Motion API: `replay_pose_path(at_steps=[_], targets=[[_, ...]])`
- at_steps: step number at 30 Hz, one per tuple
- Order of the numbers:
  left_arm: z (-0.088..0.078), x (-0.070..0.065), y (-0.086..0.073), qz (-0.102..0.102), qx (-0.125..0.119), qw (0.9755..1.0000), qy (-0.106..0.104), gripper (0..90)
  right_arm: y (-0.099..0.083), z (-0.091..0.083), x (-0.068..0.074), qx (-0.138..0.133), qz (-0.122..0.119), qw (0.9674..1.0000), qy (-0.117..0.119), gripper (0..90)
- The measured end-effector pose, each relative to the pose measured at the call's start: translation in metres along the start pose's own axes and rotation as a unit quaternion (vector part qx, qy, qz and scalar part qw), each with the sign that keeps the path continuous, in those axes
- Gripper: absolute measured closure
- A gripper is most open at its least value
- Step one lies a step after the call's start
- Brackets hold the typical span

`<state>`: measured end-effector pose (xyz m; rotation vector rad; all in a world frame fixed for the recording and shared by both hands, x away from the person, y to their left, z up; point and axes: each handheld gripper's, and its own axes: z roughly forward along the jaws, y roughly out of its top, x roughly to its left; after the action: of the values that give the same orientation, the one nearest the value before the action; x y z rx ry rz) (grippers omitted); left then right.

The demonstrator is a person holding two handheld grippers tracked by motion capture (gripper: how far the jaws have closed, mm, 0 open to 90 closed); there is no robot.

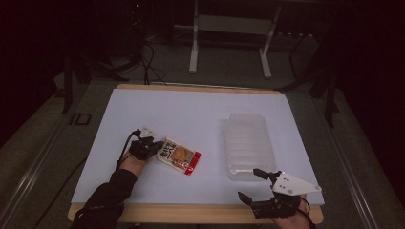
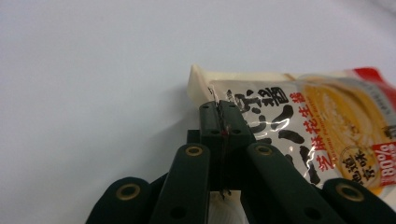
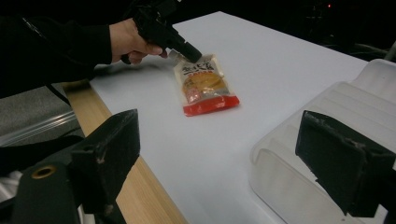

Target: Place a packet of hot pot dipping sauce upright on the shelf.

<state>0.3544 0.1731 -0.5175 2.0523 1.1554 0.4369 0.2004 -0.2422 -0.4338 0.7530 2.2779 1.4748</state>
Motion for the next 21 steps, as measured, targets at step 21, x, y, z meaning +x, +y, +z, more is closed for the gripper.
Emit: replay_pose_path(at_steps=[21], targets=[[-0.045, -0.024, 0.035, 0.031, -0.049, 0.9975, -0.041, 90.0, 0.001, -0.002, 0.000, -0.004, 0.000, 1.0000, -0.006, 14.2]])
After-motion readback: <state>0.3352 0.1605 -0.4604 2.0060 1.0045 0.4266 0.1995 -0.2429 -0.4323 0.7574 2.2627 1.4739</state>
